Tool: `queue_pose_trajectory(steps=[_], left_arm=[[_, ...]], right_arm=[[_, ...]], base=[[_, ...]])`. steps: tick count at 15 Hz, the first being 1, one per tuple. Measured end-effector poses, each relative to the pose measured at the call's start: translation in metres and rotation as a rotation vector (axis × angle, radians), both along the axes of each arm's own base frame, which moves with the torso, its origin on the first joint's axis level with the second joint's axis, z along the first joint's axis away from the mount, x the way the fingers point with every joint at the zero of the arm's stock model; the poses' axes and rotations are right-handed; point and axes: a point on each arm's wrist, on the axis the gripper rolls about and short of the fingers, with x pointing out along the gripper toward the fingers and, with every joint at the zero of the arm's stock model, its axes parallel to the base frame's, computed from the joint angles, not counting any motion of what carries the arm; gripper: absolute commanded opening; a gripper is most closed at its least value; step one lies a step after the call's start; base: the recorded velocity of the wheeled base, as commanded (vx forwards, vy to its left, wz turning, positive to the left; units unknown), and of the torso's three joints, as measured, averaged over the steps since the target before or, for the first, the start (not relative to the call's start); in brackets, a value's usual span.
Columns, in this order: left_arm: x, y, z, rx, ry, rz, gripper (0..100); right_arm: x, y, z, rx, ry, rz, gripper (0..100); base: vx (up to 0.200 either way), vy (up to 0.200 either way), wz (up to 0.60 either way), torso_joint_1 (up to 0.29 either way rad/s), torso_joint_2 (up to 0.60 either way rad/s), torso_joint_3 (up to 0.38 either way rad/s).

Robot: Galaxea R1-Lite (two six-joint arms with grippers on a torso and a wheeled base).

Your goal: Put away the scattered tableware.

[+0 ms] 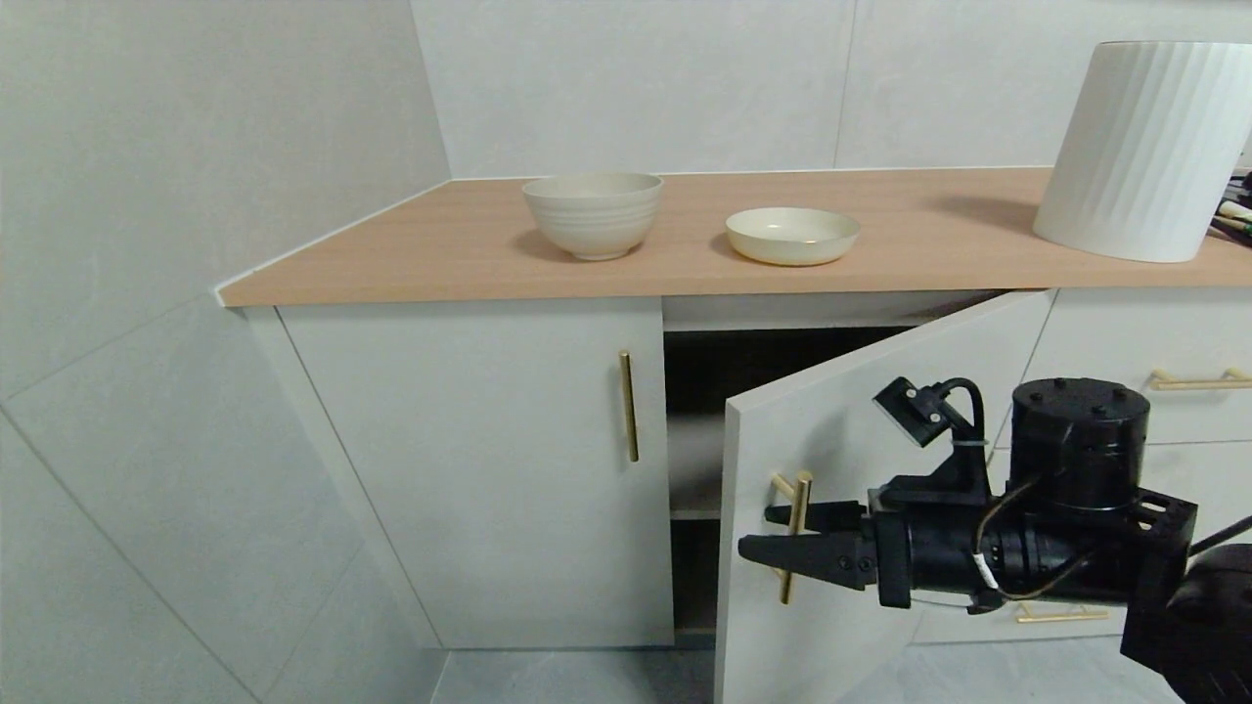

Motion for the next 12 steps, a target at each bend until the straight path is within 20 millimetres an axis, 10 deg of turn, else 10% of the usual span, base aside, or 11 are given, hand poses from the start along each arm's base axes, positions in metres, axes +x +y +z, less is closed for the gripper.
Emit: queue_pose_trajectory(steps=[7, 12], left_arm=[[-0.001, 0.001, 0.005, -0.004, -0.037, 0.025, 100], [-0.026, -0.002, 0.083, -0.031, -0.154, -0.146, 100]], right_arm=[[-0.017, -0.011, -0.004, -0.002, 0.021, 0.043, 100], [-0.018, -0.011, -0.004, -0.003, 0.024, 0.047, 100]], base=[[0.000, 0.000, 0.00, 0.000, 0.00, 0.000], [0.000, 0.000, 0.00, 0.000, 0.00, 0.000]])
